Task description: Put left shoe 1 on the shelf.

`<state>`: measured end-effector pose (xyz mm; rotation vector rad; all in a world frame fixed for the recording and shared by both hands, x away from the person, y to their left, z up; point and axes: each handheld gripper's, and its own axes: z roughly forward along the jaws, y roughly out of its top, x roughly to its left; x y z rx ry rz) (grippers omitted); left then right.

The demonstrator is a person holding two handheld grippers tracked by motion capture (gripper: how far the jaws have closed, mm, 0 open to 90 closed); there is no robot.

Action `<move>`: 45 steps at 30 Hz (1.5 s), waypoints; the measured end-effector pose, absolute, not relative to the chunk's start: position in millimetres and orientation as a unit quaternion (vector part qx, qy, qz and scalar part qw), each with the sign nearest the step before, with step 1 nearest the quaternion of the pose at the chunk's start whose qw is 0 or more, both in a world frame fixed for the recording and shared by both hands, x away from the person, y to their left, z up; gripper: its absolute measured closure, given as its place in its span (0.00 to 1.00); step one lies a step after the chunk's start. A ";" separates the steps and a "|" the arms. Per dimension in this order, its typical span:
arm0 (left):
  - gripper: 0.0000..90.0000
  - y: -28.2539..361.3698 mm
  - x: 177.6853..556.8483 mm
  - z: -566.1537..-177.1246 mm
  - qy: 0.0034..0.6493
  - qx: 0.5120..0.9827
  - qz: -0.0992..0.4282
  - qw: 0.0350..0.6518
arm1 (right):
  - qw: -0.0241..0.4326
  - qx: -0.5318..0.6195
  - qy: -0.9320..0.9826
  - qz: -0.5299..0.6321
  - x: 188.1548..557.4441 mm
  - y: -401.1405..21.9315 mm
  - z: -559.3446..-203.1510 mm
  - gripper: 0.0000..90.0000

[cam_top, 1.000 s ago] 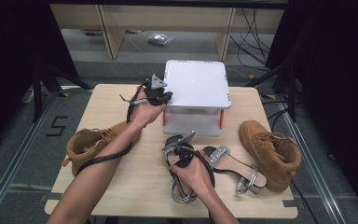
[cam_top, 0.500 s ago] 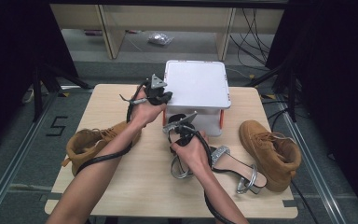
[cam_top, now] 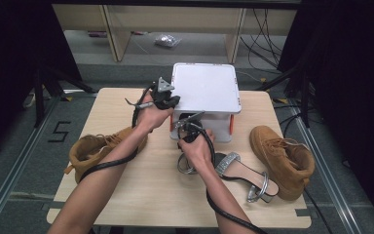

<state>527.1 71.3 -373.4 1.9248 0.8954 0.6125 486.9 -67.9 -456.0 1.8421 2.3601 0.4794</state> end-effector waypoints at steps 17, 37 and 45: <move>1.00 71.8 527.4 -373.3 0.361 0.779 0.246 0.449 | 0.074 0.595 0.780 0.179 497.1 -61.7 -467.0 0.44; 1.00 71.3 527.1 -372.0 0.358 0.786 0.249 0.439 | 0.057 0.575 0.789 0.210 454.8 -99.4 -406.4 0.68; 1.00 70.5 527.5 -372.3 0.360 0.782 0.248 0.444 | 0.011 0.566 0.800 0.197 426.8 -117.3 -403.2 0.93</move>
